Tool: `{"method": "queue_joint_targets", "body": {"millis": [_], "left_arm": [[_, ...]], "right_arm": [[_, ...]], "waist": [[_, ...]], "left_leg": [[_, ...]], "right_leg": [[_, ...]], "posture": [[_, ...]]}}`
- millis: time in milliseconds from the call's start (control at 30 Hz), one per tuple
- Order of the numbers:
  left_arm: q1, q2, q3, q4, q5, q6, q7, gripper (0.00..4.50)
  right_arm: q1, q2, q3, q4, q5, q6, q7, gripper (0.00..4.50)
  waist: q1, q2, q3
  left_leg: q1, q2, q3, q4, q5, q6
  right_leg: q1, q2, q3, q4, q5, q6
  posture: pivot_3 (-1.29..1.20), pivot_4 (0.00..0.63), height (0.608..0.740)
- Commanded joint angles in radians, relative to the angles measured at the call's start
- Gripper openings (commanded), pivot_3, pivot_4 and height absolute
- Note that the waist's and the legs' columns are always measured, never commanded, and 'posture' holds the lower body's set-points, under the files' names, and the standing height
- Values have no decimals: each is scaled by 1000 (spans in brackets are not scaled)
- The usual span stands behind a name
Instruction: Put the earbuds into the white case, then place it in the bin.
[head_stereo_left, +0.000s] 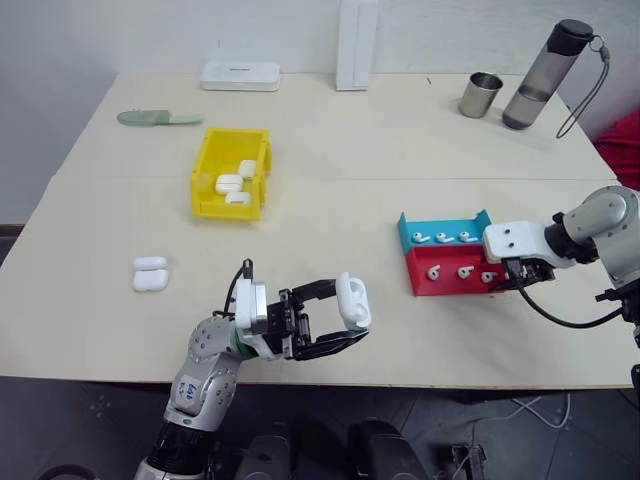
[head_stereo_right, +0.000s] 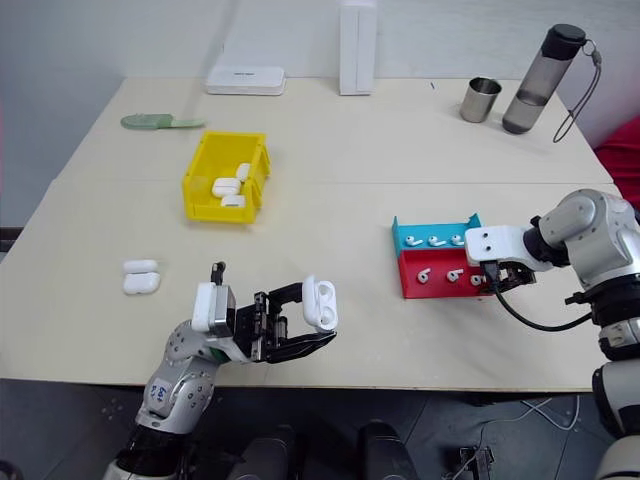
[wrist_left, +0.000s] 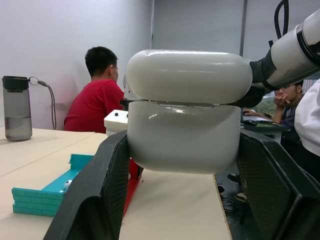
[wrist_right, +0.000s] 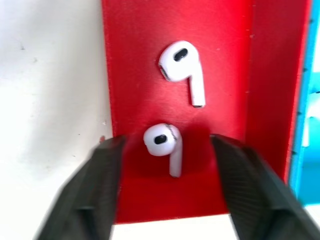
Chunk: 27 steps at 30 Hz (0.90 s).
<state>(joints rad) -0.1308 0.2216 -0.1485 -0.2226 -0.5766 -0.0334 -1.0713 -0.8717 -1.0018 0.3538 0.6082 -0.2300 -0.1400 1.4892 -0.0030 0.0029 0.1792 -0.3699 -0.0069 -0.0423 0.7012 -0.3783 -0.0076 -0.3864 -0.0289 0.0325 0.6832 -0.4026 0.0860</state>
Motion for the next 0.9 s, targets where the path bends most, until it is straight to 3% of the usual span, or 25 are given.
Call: {"method": "queue_joint_targets", "body": {"millis": [33, 100, 467, 633, 733, 900], "left_arm": [[4, -1, -5, -25, 3, -16, 5, 2761], [3, 0, -3, -23, 2, -17, 3, 2761], [-7, 1, 4, -26, -17, -2, 0, 2761], [-28, 10, 15, -45, -69, 41, -16, 2761], [-49, 16, 32, -45, -114, 77, -26, 2761], [-95, 34, 56, -13, -154, 120, -55, 2761]], "right_arm": [[-17, -1, -3, 17, -16, -22, 13, 1555], [-21, 1, -2, 23, -25, -27, 11, 959], [-15, 0, -40, -7, 27, -3, 60, 959], [61, -70, -172, -166, 244, 72, 123, 959], [181, -137, -253, -333, 464, 128, 125, 959], [386, -72, -471, -659, 784, 356, 8, 959]], "waist": [[0, 0, 0], [0, 0, 0], [0, 0, 0], [3, 0, 0], [6, 0, 0], [0, 0, 0]], "left_leg": [[0, 0, 0, 0, 0, 0], [0, 0, 0, 1, 0, 0], [0, 0, 1, 2, 0, 0], [-3, 0, 1, 4, 0, 0], [-4, 0, 0, 6, 0, 0], [-4, 0, 0, 5, 0, 0]], "right_leg": [[0, 0, 0, 0, 0, 0], [0, 0, 0, 1, 0, 0], [-2, 0, 0, 4, 0, 0], [-5, 0, 0, 7, 0, 0], [-6, 0, 0, 7, 0, 0], [-4, 0, 0, 7, 0, 0]], "posture": [[0, 150, 740], [0, 150, 740], [0, 150, 740], [0, 150, 740], [0, 150, 740], [0, 150, 740]]}}
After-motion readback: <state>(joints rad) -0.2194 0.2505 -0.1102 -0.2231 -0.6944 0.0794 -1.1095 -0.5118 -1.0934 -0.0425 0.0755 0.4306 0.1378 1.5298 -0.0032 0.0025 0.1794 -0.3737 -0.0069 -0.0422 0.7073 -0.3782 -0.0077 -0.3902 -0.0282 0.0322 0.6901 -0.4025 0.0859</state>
